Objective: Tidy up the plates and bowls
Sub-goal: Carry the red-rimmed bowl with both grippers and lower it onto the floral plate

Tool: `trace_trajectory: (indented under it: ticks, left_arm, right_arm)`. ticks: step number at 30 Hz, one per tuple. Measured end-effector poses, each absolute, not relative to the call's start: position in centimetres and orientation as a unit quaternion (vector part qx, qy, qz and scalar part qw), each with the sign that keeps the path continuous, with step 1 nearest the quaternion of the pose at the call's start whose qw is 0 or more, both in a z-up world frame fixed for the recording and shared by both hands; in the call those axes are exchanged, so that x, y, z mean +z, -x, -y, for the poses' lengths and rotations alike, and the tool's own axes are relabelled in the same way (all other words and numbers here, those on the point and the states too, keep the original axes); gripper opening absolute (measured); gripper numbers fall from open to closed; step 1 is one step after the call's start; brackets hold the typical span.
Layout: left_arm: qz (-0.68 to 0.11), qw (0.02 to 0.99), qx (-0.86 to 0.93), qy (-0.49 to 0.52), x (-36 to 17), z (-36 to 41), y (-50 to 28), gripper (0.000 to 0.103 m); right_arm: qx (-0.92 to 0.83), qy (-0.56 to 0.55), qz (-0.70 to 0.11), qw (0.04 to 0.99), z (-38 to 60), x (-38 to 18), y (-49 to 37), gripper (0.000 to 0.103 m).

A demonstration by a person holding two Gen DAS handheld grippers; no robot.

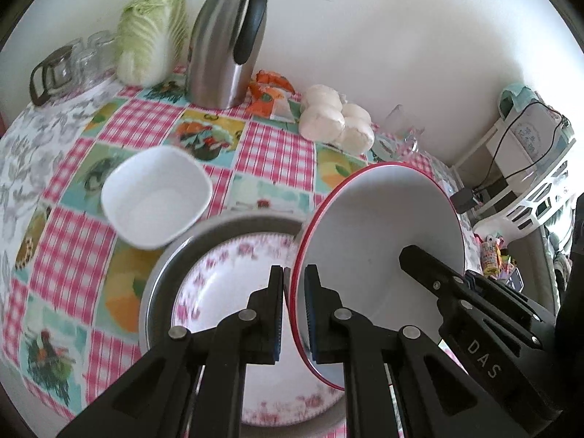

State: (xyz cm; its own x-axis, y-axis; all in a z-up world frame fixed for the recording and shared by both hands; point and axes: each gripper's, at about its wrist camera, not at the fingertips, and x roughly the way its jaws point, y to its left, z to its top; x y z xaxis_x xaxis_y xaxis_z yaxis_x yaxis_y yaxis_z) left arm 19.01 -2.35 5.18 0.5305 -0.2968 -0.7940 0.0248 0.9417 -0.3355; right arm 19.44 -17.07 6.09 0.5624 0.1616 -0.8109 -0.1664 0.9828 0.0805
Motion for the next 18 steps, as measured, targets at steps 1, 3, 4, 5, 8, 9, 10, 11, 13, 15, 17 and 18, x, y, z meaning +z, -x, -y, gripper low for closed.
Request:
trace_trajectory:
  ticks: [1, 3, 4, 5, 8, 9, 10, 11, 13, 15, 17, 18]
  left_arm:
    - [-0.476, 0.863, -0.093, 0.145, 5.0, 2.2, -18.5, 0.011]
    - [-0.478, 0.861, -0.092, 0.15, 4.6, 1.9, -17.7, 0.011]
    - [-0.479, 0.86, -0.092, 0.152, 4.4, 1.7, -17.3, 0.011]
    - [-0.481, 0.858, -0.09, 0.154, 4.0, 1.5, -16.9, 0.011]
    - [-0.485, 0.855, -0.086, 0.162, 3.3, 1.0, -16.2, 0.011]
    - [-0.487, 0.853, -0.084, 0.165, 3.0, 0.8, -16.1, 0.011]
    - [-0.489, 0.853, -0.082, 0.167, 2.7, 0.7, -16.1, 0.011]
    - [-0.49, 0.852, -0.08, 0.167, 2.4, 0.5, -16.0, 0.011]
    - [-0.495, 0.849, -0.079, 0.166, 1.8, 0.4, -15.9, 0.011]
    - [-0.502, 0.844, -0.081, 0.171, 1.0, 0.2, -15.9, 0.011]
    - [-0.508, 0.839, -0.081, 0.175, 0.4, 0.1, -16.0, 0.011]
    - [-0.51, 0.839, -0.081, 0.175, 0.3, 0.0, -16.1, 0.011]
  right_arm:
    - [0.094, 0.002, -0.459, 0.883, 17.0, 6.0, -19.0, 0.009]
    - [0.094, 0.004, -0.461, 0.883, 16.8, 5.7, -18.2, 0.009]
    - [0.094, 0.007, -0.461, 0.882, 16.6, 5.6, -17.8, 0.009]
    - [0.094, 0.009, -0.463, 0.881, 16.4, 5.4, -17.4, 0.009]
    - [0.097, 0.01, -0.47, 0.877, 16.0, 4.6, -16.7, 0.009]
    - [0.098, 0.009, -0.473, 0.876, 15.9, 4.3, -16.5, 0.009]
    - [0.099, 0.009, -0.475, 0.874, 15.8, 4.0, -16.4, 0.009]
    - [0.1, 0.009, -0.478, 0.872, 15.6, 3.7, -16.3, 0.009]
    - [0.101, 0.01, -0.484, 0.869, 15.3, 3.2, -16.2, 0.009]
    - [0.1, 0.012, -0.489, 0.867, 15.2, 2.6, -16.2, 0.009]
    - [0.096, 0.015, -0.492, 0.865, 15.0, 2.1, -16.2, 0.009]
    - [0.095, 0.012, -0.494, 0.864, 15.0, 1.8, -16.2, 0.009]
